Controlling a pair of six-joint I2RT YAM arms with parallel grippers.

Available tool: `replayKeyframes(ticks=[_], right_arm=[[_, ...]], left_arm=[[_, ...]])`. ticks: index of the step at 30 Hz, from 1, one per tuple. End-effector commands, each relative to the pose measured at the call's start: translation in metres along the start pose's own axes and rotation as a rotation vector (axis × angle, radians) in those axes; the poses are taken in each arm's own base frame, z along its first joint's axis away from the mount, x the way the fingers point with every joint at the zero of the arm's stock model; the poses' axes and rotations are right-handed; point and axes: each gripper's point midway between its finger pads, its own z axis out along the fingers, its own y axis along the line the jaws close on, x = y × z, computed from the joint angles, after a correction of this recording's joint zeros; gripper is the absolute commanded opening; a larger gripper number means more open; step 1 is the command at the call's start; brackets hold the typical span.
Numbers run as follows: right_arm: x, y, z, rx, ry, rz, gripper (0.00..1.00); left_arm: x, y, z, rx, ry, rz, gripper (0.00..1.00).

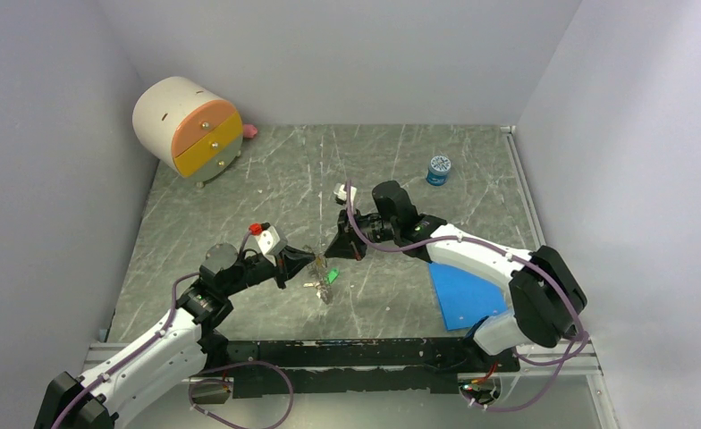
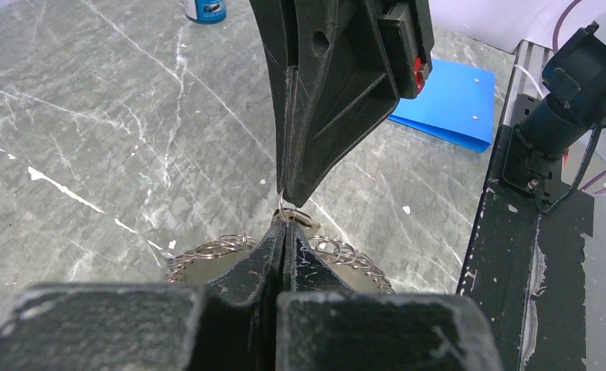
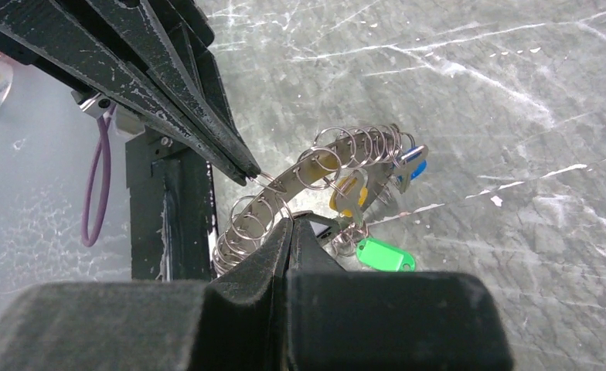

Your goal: Put the keys on the keyring

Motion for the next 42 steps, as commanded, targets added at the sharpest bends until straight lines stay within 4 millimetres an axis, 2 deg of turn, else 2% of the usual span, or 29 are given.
replayKeyframes(ticks=[1, 15, 18, 21, 25, 28, 30, 34, 37, 42], right_arm=[[-0.009, -0.007, 0.002, 0.030, -0.019, -0.026, 0.00], [0.007, -0.020, 0.006, 0.057, 0.017, 0.032, 0.00], [0.017, -0.034, 0.005, 0.108, 0.027, 0.071, 0.00], [0.035, -0.052, 0.003, 0.163, 0.052, 0.117, 0.00], [0.055, -0.072, -0.005, 0.240, 0.063, 0.166, 0.10], [0.061, -0.079, -0.012, 0.283, 0.063, 0.160, 0.28], [0.057, -0.078, -0.018, 0.300, 0.040, 0.128, 0.42], [0.040, -0.067, -0.030, 0.296, -0.025, 0.038, 0.63], [0.028, -0.063, -0.039, 0.319, -0.072, -0.005, 0.68], [0.021, -0.061, -0.051, 0.364, -0.134, -0.019, 0.72]], left_arm=[[-0.026, -0.007, 0.002, 0.036, -0.083, 0.036, 0.02], [-0.024, -0.007, 0.001, 0.036, -0.087, 0.035, 0.02], [-0.023, -0.008, 0.001, 0.040, -0.094, 0.043, 0.03], [-0.021, -0.011, 0.001, 0.061, -0.111, 0.063, 0.03], [-0.019, -0.016, 0.000, 0.101, -0.147, 0.128, 0.02], [-0.015, -0.018, 0.000, 0.119, -0.161, 0.163, 0.03], [-0.012, -0.017, 0.001, 0.125, -0.161, 0.179, 0.03], [-0.001, -0.015, 0.005, 0.130, -0.139, 0.190, 0.03], [0.005, -0.013, 0.011, 0.144, -0.122, 0.212, 0.03], [0.012, -0.003, 0.024, 0.128, -0.097, 0.184, 0.03]])
